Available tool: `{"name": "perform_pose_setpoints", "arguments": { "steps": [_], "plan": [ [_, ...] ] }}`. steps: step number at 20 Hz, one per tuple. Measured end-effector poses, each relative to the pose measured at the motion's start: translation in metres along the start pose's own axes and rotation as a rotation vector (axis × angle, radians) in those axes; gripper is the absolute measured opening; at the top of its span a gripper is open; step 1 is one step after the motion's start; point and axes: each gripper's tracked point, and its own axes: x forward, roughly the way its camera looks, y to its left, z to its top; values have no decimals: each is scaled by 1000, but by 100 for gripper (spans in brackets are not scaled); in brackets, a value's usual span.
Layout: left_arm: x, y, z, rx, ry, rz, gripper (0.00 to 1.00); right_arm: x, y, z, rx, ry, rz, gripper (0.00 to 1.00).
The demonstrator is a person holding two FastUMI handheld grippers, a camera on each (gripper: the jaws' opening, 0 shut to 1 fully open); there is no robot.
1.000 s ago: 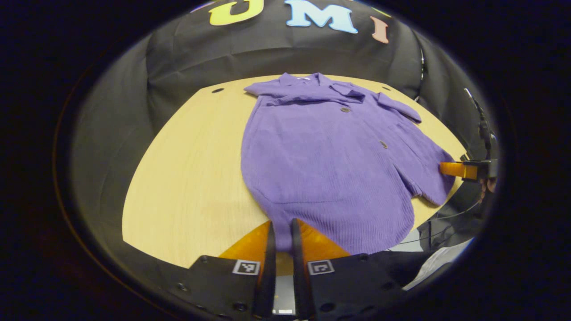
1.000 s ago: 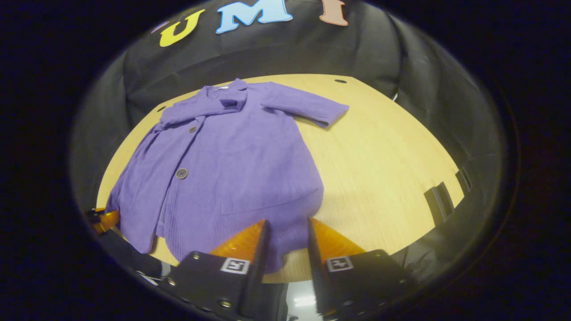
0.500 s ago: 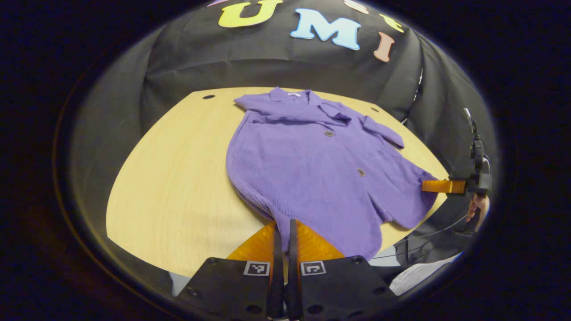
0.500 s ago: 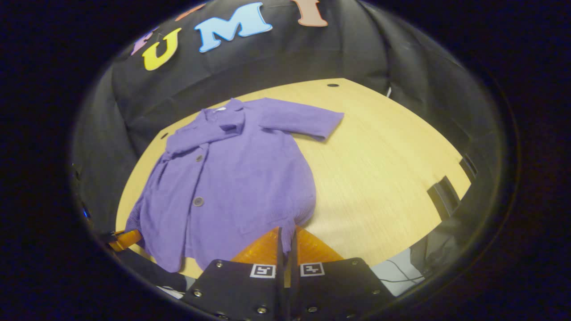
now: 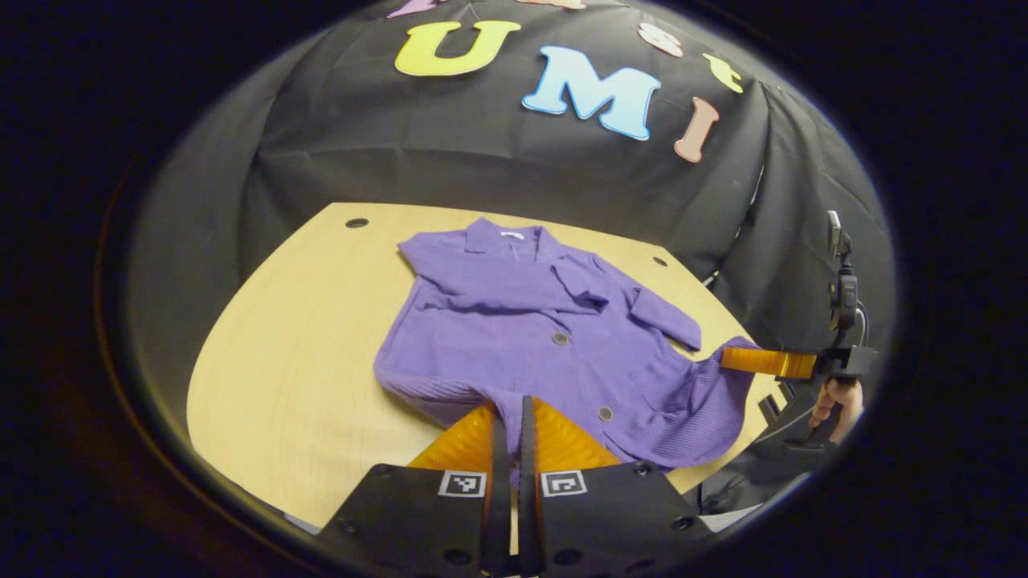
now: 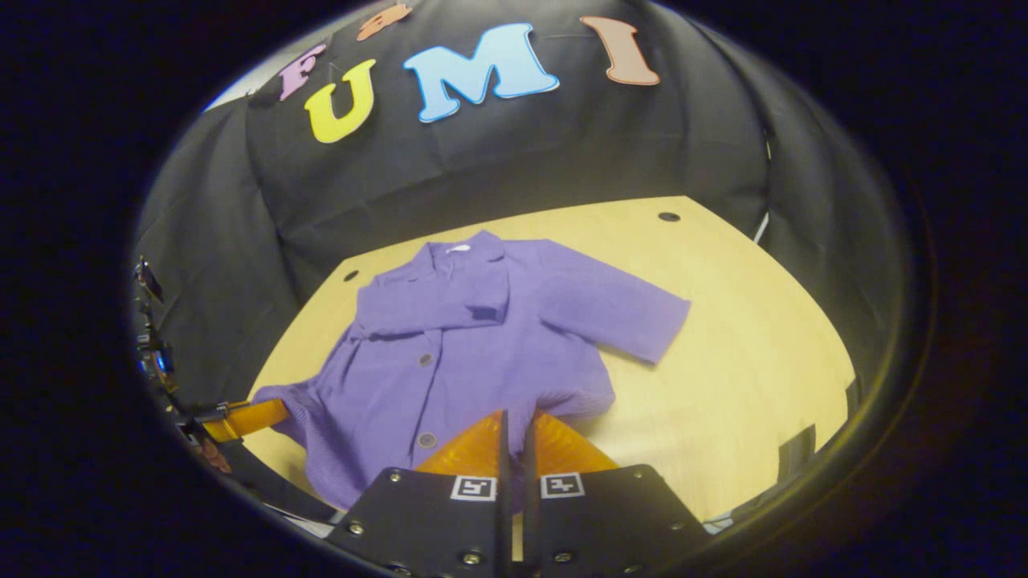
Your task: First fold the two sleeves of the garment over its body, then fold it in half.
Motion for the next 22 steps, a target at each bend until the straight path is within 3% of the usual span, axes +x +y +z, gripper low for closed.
{"name": "perform_pose_setpoints", "arguments": {
  "steps": [7, 8, 13, 17, 22],
  "plan": [
    [39, 10, 73, -60, -82, 46, 11, 33, -5, 66, -27, -60, 30, 6],
    [46, 13, 85, -71, -95, 55, 11, 38, -7, 77, -34, -69, 33, 2],
    [79, 23, 145, -77, -167, 108, 11, 68, -10, 125, -72, -93, 57, 5],
    [110, 37, 173, -61, -188, 144, 11, 97, -8, 158, -114, -106, 72, 5],
    [152, 54, 211, -111, -218, 179, 11, 142, -13, 193, -141, -115, 69, 5]
  ]
}}
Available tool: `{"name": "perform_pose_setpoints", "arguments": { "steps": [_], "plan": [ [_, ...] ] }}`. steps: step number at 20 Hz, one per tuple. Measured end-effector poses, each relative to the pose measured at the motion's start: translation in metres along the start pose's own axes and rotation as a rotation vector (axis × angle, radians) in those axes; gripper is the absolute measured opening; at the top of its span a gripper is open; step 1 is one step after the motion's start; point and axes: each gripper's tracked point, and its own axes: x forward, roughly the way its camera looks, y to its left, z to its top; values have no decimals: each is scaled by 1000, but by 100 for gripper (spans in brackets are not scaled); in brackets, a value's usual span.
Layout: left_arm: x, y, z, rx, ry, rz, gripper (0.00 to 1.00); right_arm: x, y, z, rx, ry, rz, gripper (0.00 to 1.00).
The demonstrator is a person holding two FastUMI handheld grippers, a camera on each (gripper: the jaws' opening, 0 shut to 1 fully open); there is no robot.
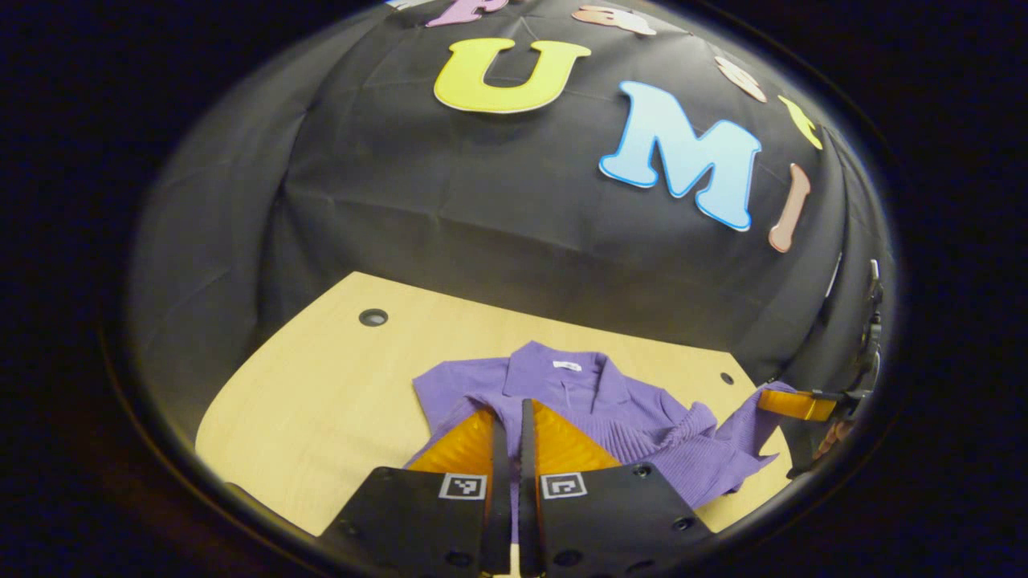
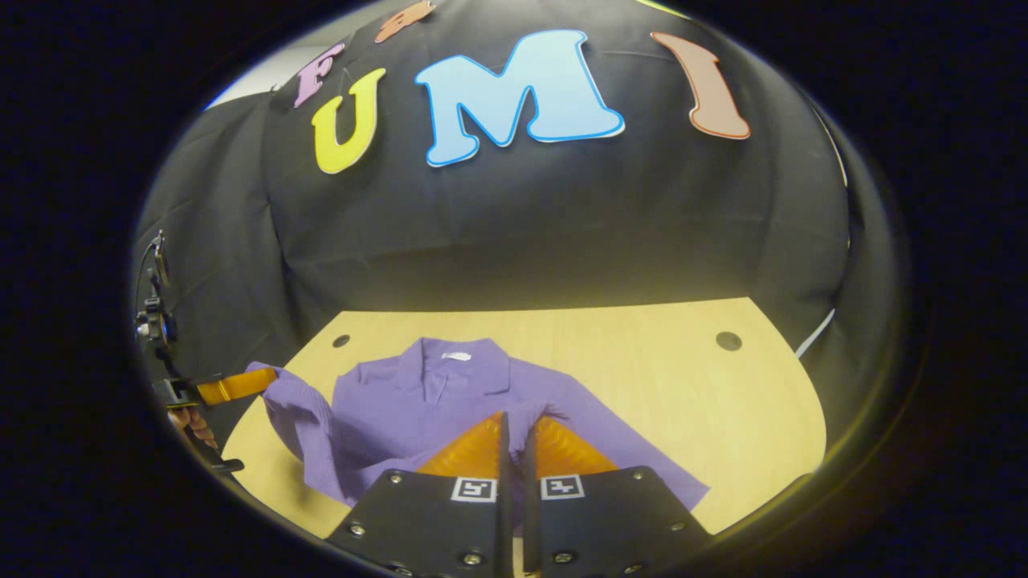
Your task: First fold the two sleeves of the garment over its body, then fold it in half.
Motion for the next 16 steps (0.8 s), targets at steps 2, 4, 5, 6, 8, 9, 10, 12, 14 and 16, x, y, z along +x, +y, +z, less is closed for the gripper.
{"name": "perform_pose_setpoints", "arguments": {
  "steps": [2, 4, 5, 6, 8, 9, 10, 12, 14, 16],
  "plan": [
    [20, 5, 10, 9, -14, 24, 10, 21, -7, 10, -12, 0, -9, 5],
    [39, 11, 20, 22, -29, 46, 10, 43, -13, 21, -27, -3, -21, 5],
    [49, 15, 24, 29, -40, 57, 10, 53, -15, 27, -32, -7, -23, 1],
    [58, 16, 26, 34, -51, 63, 10, 64, -17, 32, -38, -10, -27, 2],
    [73, 19, 24, 48, -43, 76, 10, 84, -19, 34, -41, 0, -33, 5],
    [81, 22, 23, 57, -37, 85, 10, 93, -20, 34, -41, 3, -38, 5],
    [89, 23, 20, 67, -28, 88, 10, 103, -21, 31, -44, 12, -40, 5],
    [101, 28, 13, 87, -16, 103, 10, 119, -25, 22, -73, 34, -58, 5],
    [111, 34, 7, 93, -8, 120, 10, 129, -31, 12, -114, 56, -87, 5],
    [117, 40, 6, 98, -14, 148, 10, 137, -37, 5, -135, 70, -113, 5]
  ]
}}
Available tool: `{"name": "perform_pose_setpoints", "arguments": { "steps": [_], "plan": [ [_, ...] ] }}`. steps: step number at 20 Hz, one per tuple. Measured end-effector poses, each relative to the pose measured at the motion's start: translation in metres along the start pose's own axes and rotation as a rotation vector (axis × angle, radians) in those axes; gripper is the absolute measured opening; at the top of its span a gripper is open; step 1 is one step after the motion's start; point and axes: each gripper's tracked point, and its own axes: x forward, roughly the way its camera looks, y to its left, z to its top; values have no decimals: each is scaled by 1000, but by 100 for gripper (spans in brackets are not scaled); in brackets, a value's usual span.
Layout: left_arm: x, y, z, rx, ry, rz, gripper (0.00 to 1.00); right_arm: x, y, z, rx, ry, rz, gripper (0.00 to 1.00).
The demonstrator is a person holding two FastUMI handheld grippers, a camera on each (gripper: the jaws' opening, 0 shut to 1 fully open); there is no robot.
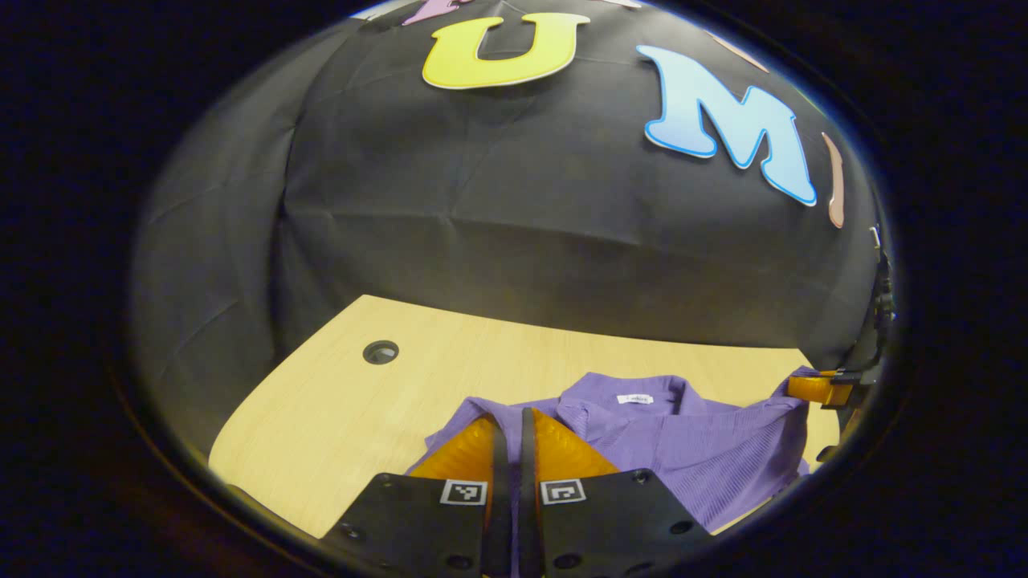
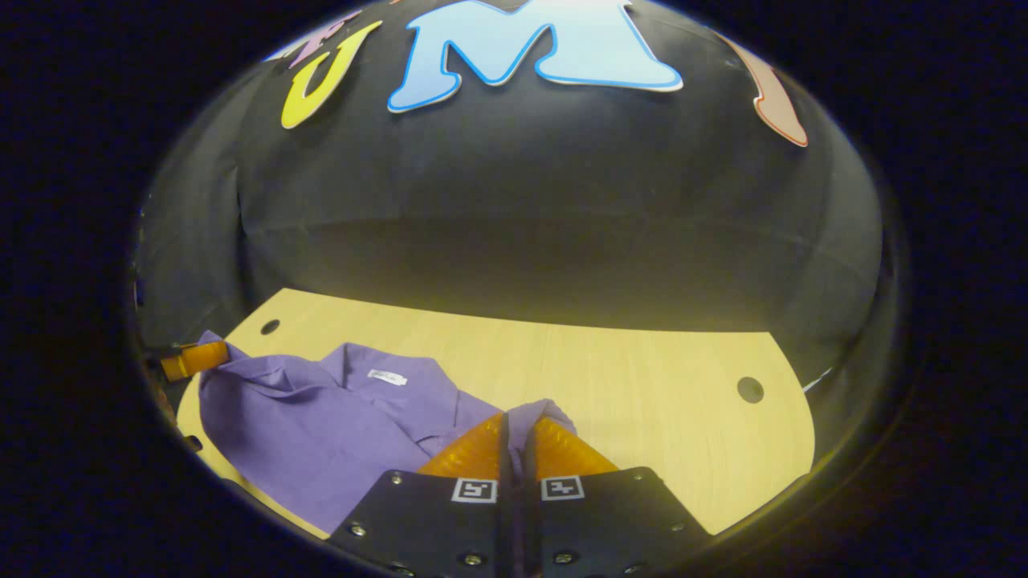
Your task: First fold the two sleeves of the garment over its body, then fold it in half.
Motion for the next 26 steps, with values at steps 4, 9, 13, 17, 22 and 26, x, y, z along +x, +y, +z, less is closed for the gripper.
{"name": "perform_pose_setpoints", "arguments": {
  "steps": [4, 9, 13, 17, 22, 26],
  "plan": [
    [6, 7, -5, 22, 1, 43, 13, 8, -3, -10, -2, 28, -23, 6],
    [-4, 13, -8, 48, 13, 77, 29, 0, -3, -4, -6, 10, -41, 28],
    [-22, 13, 3, 45, -36, 53, 70, -27, 0, 5, 28, -25, -59, 48],
    [-50, 16, 17, 47, -95, 37, 81, -67, 5, 17, 13, -90, -94, 89],
    [-99, 13, 44, 102, -204, -5, 92, -138, 22, 44, 5, -238, -135, 89],
    [-141, 2, 62, 137, -292, -56, 92, -193, 39, 58, -16, -329, -159, 89]
  ]
}}
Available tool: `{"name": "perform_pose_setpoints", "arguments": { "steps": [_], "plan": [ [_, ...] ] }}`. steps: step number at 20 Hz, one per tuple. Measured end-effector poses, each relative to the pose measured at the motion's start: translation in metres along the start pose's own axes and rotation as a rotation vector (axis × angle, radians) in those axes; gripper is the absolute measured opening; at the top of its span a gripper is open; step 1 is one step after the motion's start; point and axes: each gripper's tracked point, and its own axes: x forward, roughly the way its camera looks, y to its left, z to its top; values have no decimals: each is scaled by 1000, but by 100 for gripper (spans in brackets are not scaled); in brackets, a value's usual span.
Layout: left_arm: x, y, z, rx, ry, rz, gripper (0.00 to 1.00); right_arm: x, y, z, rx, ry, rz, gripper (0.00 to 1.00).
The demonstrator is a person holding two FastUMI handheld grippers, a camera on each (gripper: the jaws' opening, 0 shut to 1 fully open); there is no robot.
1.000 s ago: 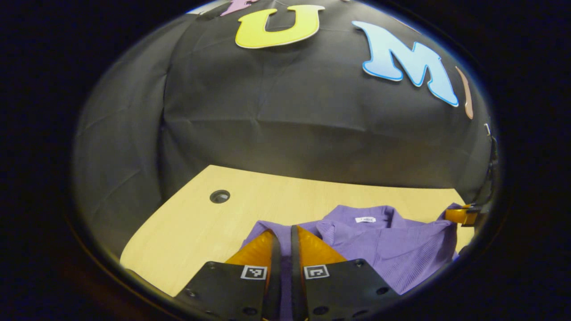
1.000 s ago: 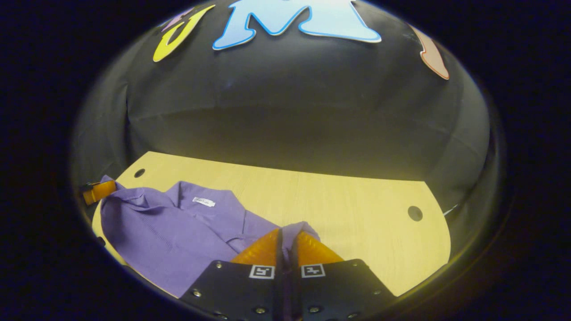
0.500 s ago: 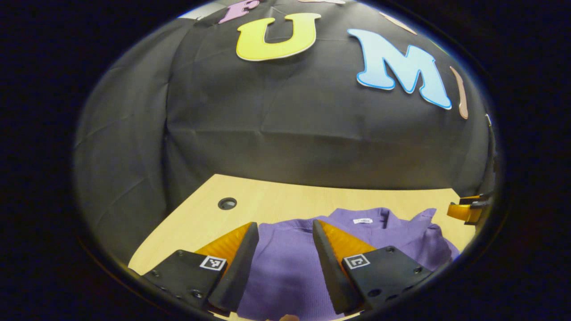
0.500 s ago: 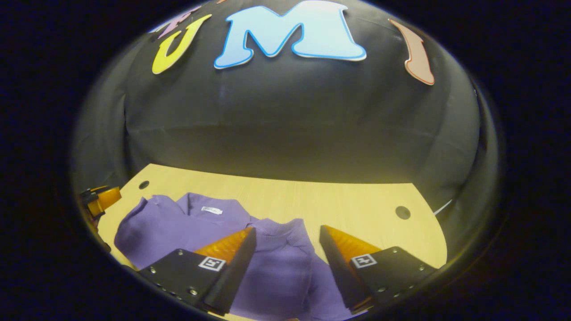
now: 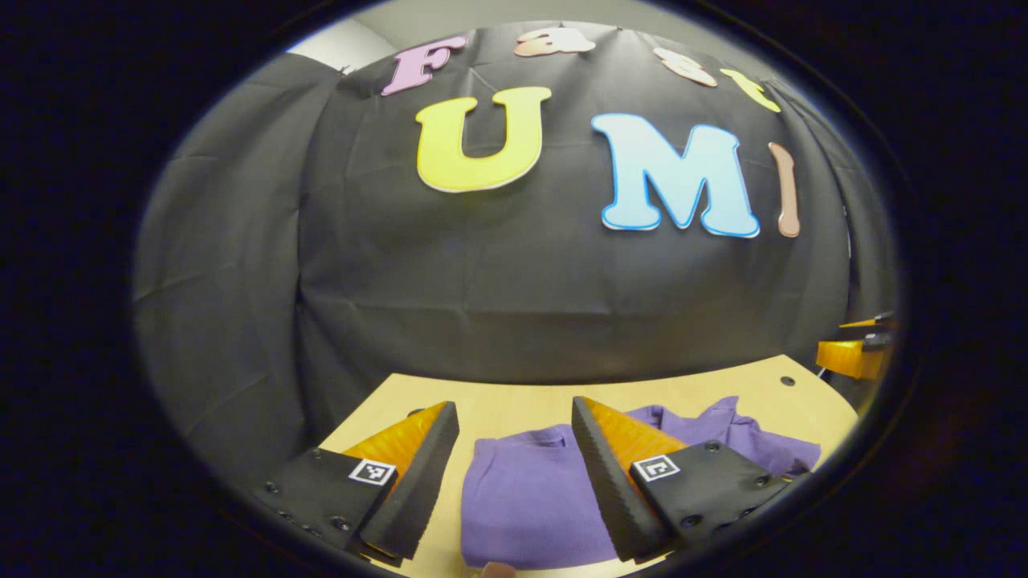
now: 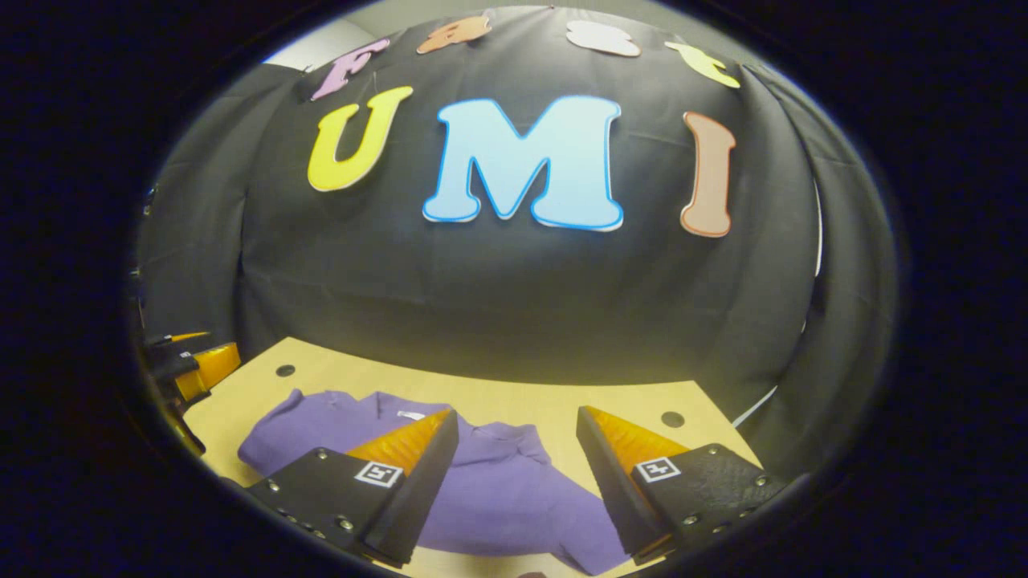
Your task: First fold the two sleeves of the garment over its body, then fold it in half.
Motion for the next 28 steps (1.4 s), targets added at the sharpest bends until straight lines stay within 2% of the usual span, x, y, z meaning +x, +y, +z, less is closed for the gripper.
{"name": "perform_pose_setpoints", "arguments": {
  "steps": [6, 10, 13, 19, 28],
  "plan": [
    [-50, -6, 24, 10, -87, -57, 92, -69, 10, 13, -21, -78, -45, 89],
    [-85, -2, 34, 29, -131, -53, 92, -109, 16, 13, -43, -105, -57, 87],
    [-112, -10, 47, 17, -200, -77, 92, -129, 18, 18, -15, -142, -56, 87],
    [-143, -21, 54, 34, -261, -74, 91, -153, 6, 20, 23, -184, -79, 87],
    [-149, -18, 44, -22, -267, -78, 91, -158, 0, 13, 51, -181, -84, 87]
  ]
}}
